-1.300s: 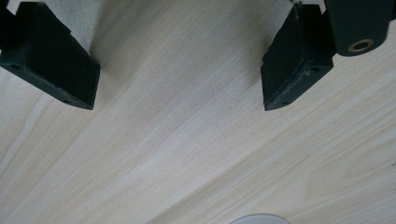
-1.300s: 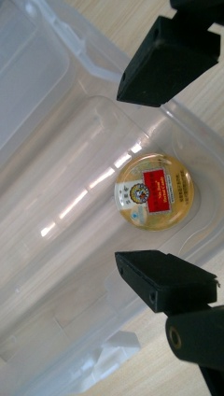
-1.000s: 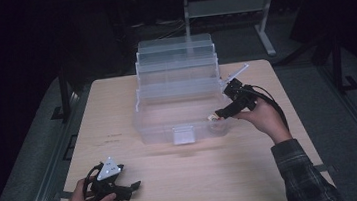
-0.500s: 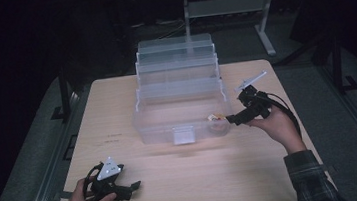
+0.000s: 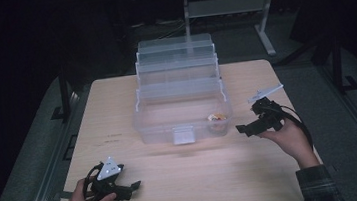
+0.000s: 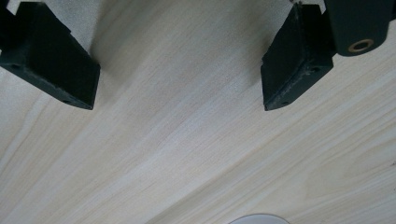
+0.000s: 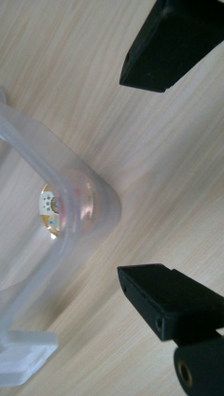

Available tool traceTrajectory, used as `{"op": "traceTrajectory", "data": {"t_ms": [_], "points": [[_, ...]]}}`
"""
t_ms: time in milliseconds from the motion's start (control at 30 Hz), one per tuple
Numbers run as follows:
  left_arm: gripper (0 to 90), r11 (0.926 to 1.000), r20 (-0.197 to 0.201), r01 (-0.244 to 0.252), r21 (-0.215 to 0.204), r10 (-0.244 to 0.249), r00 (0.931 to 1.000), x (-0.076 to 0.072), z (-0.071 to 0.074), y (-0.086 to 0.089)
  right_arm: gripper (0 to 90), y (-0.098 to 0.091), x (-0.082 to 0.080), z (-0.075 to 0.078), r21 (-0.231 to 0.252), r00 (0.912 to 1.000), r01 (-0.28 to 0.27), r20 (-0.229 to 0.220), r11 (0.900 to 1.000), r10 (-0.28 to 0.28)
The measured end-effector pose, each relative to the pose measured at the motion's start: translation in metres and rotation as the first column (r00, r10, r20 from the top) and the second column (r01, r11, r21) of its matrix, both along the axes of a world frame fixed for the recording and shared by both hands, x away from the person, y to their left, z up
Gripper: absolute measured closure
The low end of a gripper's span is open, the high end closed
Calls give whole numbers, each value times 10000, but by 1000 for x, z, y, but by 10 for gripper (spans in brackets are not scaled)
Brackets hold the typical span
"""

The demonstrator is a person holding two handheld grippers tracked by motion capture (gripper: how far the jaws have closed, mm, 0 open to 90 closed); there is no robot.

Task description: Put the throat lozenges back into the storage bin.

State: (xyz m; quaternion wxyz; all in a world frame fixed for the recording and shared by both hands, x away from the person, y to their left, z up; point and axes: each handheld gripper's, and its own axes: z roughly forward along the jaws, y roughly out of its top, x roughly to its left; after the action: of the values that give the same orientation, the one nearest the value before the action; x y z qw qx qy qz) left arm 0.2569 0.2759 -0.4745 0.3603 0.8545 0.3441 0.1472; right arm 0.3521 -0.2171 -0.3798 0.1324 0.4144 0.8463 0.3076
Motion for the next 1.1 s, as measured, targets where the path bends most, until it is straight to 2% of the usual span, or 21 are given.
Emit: {"op": "traceTrajectory", "data": {"t_ms": [233,400,633,767,1100], "points": [[110,10000,1,3,1,-3,10000,0,0,0,46,-1,-10,-10,59,10000,38,-73,10000,-38],[110,10000,-1,-4,-5,4,10000,0,0,0,29,-2,-21,-25,-70,9998,-30,-174,10000,29],[110,10000,5,-14,0,14,10000,0,0,0,20,-4,-31,-37,-273,9996,-11,-292,9996,3],[110,10000,8,-16,-5,16,10000,0,0,0,12,-9,-40,-48,-298,9989,124,-456,9995,-137],[110,10000,19,-36,-32,36,10000,-1,0,0,13,-21,-56,-63,-193,9985,311,-440,9993,-319]]}}
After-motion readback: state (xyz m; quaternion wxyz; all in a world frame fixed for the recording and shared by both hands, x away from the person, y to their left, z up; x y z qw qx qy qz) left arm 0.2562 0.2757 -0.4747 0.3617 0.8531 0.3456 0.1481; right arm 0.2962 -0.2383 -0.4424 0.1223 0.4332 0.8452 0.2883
